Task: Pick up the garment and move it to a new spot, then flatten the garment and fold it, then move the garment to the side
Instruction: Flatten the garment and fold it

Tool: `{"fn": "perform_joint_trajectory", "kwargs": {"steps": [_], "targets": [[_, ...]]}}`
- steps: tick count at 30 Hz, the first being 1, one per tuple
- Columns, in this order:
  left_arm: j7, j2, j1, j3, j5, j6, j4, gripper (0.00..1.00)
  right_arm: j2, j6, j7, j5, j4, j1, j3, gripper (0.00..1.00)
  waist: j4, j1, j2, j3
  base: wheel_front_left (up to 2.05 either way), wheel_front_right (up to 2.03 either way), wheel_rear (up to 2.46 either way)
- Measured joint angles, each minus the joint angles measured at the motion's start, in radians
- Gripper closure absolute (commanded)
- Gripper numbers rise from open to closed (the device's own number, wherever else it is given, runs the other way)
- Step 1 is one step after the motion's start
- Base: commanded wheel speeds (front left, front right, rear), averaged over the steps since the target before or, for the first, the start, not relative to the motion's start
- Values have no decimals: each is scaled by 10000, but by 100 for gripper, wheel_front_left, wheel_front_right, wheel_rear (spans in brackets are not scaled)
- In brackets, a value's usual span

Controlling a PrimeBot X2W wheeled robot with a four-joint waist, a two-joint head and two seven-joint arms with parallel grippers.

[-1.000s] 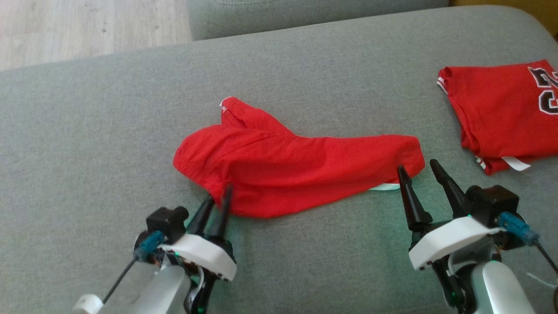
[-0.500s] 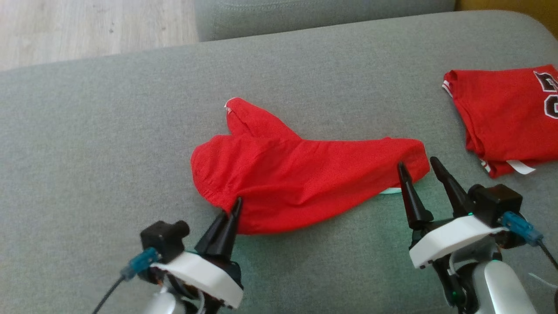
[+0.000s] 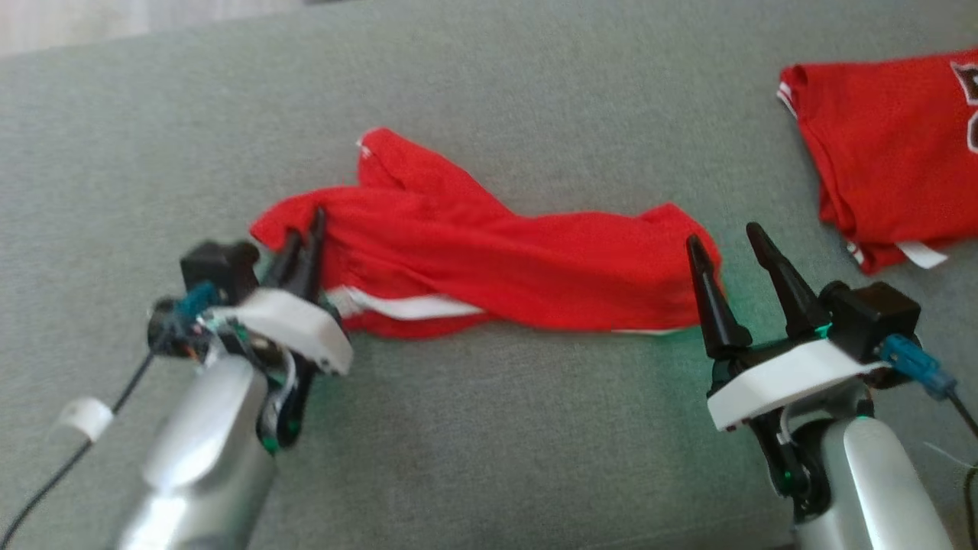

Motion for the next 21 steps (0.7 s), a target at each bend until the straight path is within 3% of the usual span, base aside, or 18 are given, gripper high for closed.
{"fn": "perform_joint_trajectory", "kwargs": {"steps": [10,11,12,21], "targets": [[-1409,130,-1869,23,947,309,2750,100,0,0,-176,13,21,-433,123,0,-485,1,0,747,0,0,0],[-1523,71,-1904,25,905,240,2886,73,-2,0,-182,13,27,-438,115,0,-472,1,0,751,0,0,0],[-1618,-15,-1915,23,899,167,3016,0,0,0,-182,13,65,-436,113,0,-443,1,0,734,0,0,0],[-2155,-383,-1251,167,362,-487,3045,0,0,0,-199,15,251,-411,15,0,-117,-2,0,82,0,0,0]]}}
